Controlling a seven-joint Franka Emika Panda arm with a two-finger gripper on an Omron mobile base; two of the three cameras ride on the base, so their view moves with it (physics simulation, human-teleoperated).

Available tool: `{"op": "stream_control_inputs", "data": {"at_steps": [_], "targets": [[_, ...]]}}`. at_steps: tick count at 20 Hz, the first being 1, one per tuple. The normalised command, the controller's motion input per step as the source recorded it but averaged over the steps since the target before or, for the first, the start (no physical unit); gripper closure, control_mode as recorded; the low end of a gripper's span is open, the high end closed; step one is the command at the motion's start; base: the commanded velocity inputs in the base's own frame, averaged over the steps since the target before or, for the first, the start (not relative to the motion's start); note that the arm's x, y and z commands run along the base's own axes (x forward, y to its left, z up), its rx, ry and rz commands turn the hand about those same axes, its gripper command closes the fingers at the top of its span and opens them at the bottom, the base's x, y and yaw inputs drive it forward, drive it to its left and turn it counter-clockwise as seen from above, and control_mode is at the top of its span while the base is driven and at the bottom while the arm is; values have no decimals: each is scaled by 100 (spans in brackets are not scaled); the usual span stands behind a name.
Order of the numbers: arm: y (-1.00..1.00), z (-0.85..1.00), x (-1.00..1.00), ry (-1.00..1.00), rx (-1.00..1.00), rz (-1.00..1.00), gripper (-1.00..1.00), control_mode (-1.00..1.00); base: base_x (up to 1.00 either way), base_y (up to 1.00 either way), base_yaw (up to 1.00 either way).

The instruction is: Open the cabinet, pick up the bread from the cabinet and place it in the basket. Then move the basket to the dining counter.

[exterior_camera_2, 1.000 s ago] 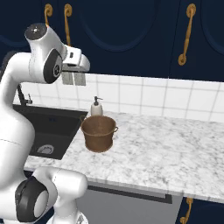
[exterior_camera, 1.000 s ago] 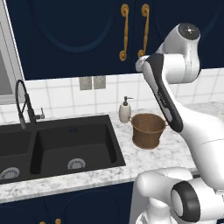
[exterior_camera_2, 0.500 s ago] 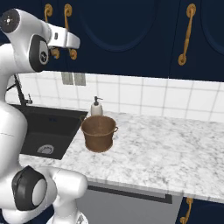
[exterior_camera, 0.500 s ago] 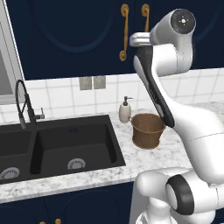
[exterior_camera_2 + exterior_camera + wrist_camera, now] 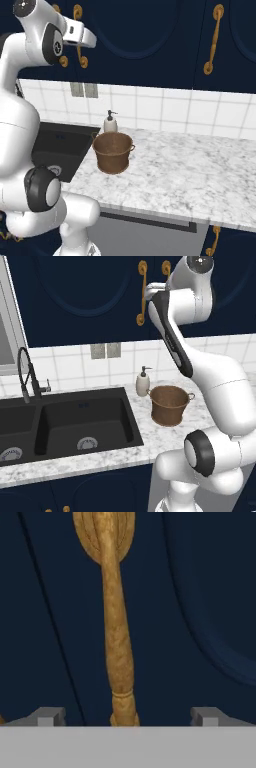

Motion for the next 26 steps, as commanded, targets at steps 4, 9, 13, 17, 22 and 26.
{"op": "stream_control_inputs", "data": {"at_steps": [4, 9, 13, 17, 22, 26], "targets": [[8, 0, 44, 0, 0, 0, -100, -100, 0, 0, 0], [3, -2, 59, 0, 0, 0, -100, -100, 0, 0, 0], [-17, -23, 40, -13, 0, 0, -100, -100, 0, 0, 0], [-8, -21, 42, -14, 0, 1, -100, -100, 0, 0, 0], [-2, -2, 23, -2, 0, 2, 100, -100, 0, 0, 0], [0, 0, 16, 0, 0, 0, 100, -100, 0, 0, 0]]}}
